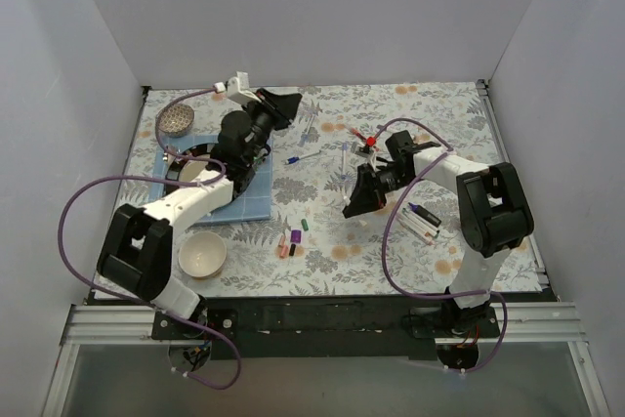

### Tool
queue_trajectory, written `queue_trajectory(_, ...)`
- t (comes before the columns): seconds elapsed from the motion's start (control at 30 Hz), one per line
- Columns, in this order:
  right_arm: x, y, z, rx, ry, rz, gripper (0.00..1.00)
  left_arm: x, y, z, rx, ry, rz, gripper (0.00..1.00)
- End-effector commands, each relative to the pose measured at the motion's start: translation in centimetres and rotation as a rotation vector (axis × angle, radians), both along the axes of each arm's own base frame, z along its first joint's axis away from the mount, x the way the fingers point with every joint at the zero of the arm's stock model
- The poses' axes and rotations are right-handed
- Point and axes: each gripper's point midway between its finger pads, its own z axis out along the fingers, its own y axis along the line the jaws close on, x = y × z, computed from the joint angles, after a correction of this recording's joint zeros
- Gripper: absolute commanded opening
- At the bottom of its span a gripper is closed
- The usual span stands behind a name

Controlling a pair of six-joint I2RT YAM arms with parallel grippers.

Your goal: Open the pen caps

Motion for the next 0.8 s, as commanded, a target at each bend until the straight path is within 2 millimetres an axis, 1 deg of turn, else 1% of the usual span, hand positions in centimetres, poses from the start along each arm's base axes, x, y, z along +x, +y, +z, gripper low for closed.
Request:
queue_trajectory(0.0, 0.3, -0.3, -1.0, -0.083, -0.028, -0.004, 0.01, -1.2, 1.9, 4.3, 0.045, -0.072, 0.024, 0.0)
queue_trajectory(0.03, 0.8, -0.4, -1.3, -0.118, -0.048, -0.017, 0.01, -1.4, 1.9, 4.2, 0.056, -0.057, 0.018, 0.0)
queue_trajectory(0.07, 1.7, -1.0, -2.1, -0.201, -0.106, -0.054, 0.01, -1.7, 1.6, 2.3, 0.09, 0.023, -0.006, 0.0)
queue_trajectory(0.1, 2.6, -1.3, -2.7, -0.244, -0.136, -0.104, 0.01, -2.4, 1.2, 2.0, 0.099, 0.058, -0.045, 0.0)
queue_trajectory(0.13, 3.4, -1.7, -2.3, -0.276, -0.208, -0.146, 0.01, -2.9, 0.9, 1.1, 0.116, 0.1, -0.079, 0.0)
queue_trajectory(0.17, 4.7, -2.8, -3.2, -0.37, -0.273, -0.205, 0.01, -3.9, 0.6, -1.2, 0.155, 0.188, -0.12, 0.0)
queue_trajectory(0.2, 5.4, -3.3, -3.3, -0.406, -0.31, -0.241, 0.01, -5.3, 0.0, -2.4, 0.171, 0.236, -0.188, 0.0)
queue_trajectory(0.23, 6.1, -3.7, -2.9, -0.433, -0.356, -0.276, 0.01, -6.6, 0.1, -4.7, 0.206, 0.328, -0.218, 0.0)
queue_trajectory(0.27, 7.0, -4.7, -3.3, -0.5, -0.396, -0.314, 0.01, -7.7, -0.1, -6.0, 0.228, 0.363, -0.255, 0.0)
queue_trajectory(0.3, 7.5, -5.3, -3.3, -0.531, -0.42, -0.329, 0.01, -9.1, -0.2, -7.3, 0.254, 0.41, -0.283, 0.0)
queue_trajectory(0.33, 7.9, -6.0, -3.0, -0.558, -0.446, -0.346, 0.01, -10.8, 0.3, -9.3, 0.289, 0.472, -0.293, 0.0)
queue_trajectory(0.37, 8.5, -7.2, -3.2, -0.616, -0.464, -0.381, 0.01, -12.3, -0.2, -10.3, 0.32, 0.492, -0.32, 0.0)
queue_trajectory(0.4, 8.4, -7.6, -3.2, -0.634, -0.474, -0.389, 0.01, -13.1, 0.1, -11.1, 0.355, 0.507, -0.306, 0.0)
queue_trajectory(0.43, 8.0, -8.2, -3.3, -0.656, -0.479, -0.397, 0.01, -14.7, 0.6, -12.6, 0.394, 0.541, -0.307, 0.0)
queue_trajectory(0.47, 8.1, -9.1, -3.7, -0.702, -0.492, -0.416, 0.01, -16.1, 0.0, -13.3, 0.427, 0.551, -0.326, 0.0)
queue_trajectory(0.53, 7.7, -10.1, -4.0, -0.741, -0.51, -0.433, 0.03, -17.5, 0.8, -14.8, 0.485, 0.579, -0.29, 0.0)
queue_trajectory(0.57, 7.1, -11.0, -5.1, -0.787, -0.506, -0.435, 0.04, -18.6, 0.8, -16.0, 0.512, 0.602, -0.298, 0.0)
queue_trajectory(0.63, 6.3, -11.8, -6.0, -0.824, -0.497, -0.432, 0.05, -19.4, 1.1, -17.0, 0.526, 0.627, -0.287, 0.0)
queue_trajectory(0.67, 5.8, -12.7, -7.0, -0.869, -0.494, -0.429, 0.06, -20.3, 1.0, -17.7, 0.537, 0.64, -0.303, 0.0)
queue_trajectory(0.73, 5.8, -13.6, -7.6, -0.907, -0.5, -0.443, 0.06, -20.4, 1.4, -18.3, 0.556, 0.647, -0.269, 0.0)
queue_trajectory(0.77, 5.9, -14.5, -7.9, -0.94, -0.501, -0.462, 0.06, -20.6, 1.3, -18.6, 0.57, 0.645, -0.262, 0.0)
